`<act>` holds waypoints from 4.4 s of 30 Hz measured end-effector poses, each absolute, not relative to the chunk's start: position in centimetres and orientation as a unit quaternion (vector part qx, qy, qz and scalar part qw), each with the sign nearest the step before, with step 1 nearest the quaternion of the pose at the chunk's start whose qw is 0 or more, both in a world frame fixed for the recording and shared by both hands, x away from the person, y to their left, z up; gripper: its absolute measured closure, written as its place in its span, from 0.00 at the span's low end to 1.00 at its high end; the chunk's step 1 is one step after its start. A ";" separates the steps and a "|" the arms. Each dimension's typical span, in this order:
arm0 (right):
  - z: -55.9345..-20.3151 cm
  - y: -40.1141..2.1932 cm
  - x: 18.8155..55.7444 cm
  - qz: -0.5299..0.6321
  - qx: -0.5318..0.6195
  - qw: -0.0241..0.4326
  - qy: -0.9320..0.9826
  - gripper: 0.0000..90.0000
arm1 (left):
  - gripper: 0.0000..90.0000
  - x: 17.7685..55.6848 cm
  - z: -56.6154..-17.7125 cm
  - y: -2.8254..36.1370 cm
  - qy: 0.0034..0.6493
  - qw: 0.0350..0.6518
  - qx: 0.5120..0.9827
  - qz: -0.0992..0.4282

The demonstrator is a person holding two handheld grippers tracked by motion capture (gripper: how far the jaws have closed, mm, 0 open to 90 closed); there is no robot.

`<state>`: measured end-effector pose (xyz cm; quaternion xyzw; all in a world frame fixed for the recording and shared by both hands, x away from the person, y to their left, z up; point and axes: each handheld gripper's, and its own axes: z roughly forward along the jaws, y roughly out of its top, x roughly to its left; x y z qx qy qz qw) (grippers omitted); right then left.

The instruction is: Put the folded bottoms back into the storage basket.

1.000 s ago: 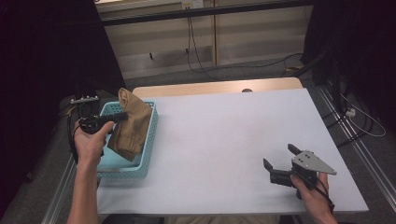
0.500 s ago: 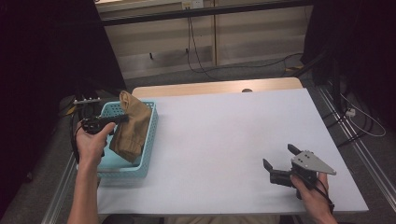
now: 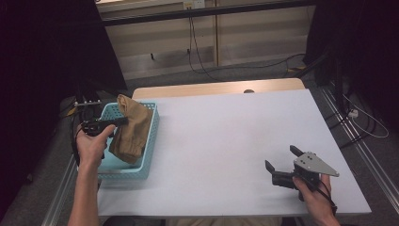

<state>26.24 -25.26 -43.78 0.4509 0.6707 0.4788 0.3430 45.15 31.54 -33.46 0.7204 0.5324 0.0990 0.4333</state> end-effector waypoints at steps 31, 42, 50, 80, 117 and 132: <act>-43.8 -25.2 26.3 0.480 0.450 0.341 0.671 0.03 | 0.95 45.7 -35.8 35.0 0.578 0.400 0.703 0.108; -43.8 -25.2 26.3 0.480 0.450 0.340 0.672 0.03 | 0.95 46.1 -37.1 35.8 0.594 0.382 0.701 0.101; -43.8 -25.2 26.3 0.480 0.449 0.340 0.672 0.03 | 0.95 46.3 -37.5 35.7 0.597 0.374 0.702 0.102; -43.8 -25.2 26.2 0.482 0.449 0.341 0.671 0.03 | 0.95 47.1 -38.9 34.9 0.605 0.321 0.720 0.110; -43.8 -25.1 26.3 0.483 0.447 0.337 0.673 0.03 | 0.93 47.8 -41.1 35.6 0.627 0.254 0.724 0.136; -43.8 -25.1 26.3 0.483 0.446 0.336 0.674 0.03 | 0.92 48.1 -41.7 36.0 0.637 0.243 0.719 0.134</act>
